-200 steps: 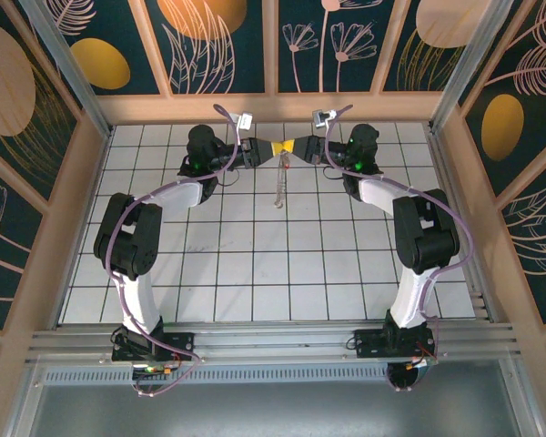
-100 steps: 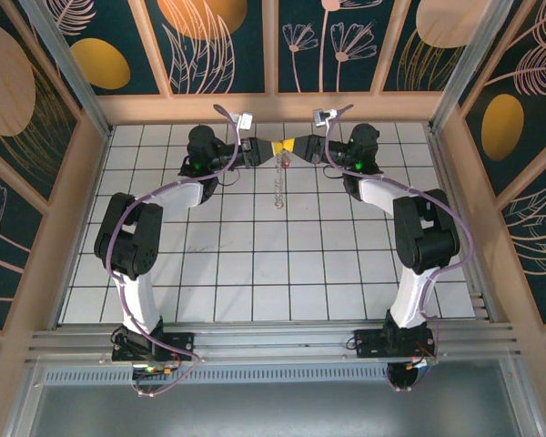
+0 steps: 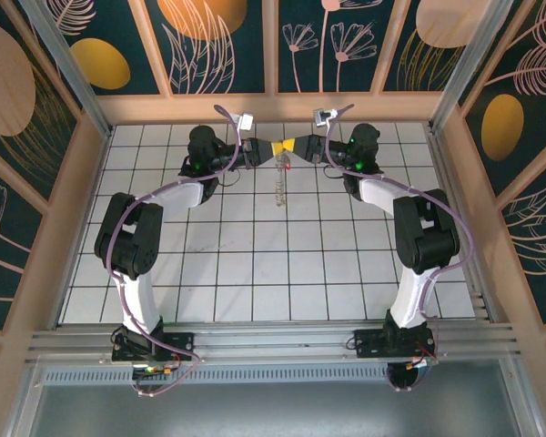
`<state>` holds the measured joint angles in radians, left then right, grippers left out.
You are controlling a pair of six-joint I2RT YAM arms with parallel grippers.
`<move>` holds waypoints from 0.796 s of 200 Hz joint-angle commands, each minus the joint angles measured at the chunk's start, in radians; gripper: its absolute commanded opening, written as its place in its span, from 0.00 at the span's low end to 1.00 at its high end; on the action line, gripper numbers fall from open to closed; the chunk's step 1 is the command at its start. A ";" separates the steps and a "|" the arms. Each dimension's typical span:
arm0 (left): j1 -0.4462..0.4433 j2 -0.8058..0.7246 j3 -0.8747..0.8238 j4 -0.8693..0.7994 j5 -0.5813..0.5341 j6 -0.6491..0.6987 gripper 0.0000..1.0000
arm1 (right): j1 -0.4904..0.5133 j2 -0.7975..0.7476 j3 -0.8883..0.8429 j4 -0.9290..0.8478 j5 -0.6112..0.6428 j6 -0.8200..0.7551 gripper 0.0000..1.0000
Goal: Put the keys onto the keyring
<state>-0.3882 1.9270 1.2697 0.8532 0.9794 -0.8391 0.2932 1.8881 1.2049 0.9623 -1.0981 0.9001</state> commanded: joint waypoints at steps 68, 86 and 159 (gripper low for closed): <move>-0.049 -0.005 -0.039 0.175 -0.021 -0.080 0.00 | -0.078 -0.119 -0.114 0.124 0.090 0.052 0.36; -0.049 -0.004 -0.047 0.216 -0.027 -0.111 0.00 | -0.095 -0.146 -0.160 0.151 0.105 0.060 0.36; -0.049 -0.032 -0.114 0.402 -0.121 -0.257 0.00 | -0.096 -0.162 -0.290 0.314 0.147 0.109 0.37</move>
<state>-0.4397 1.9270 1.1782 1.0904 0.9100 -1.0122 0.1936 1.7527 0.9398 1.1355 -0.9733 0.9756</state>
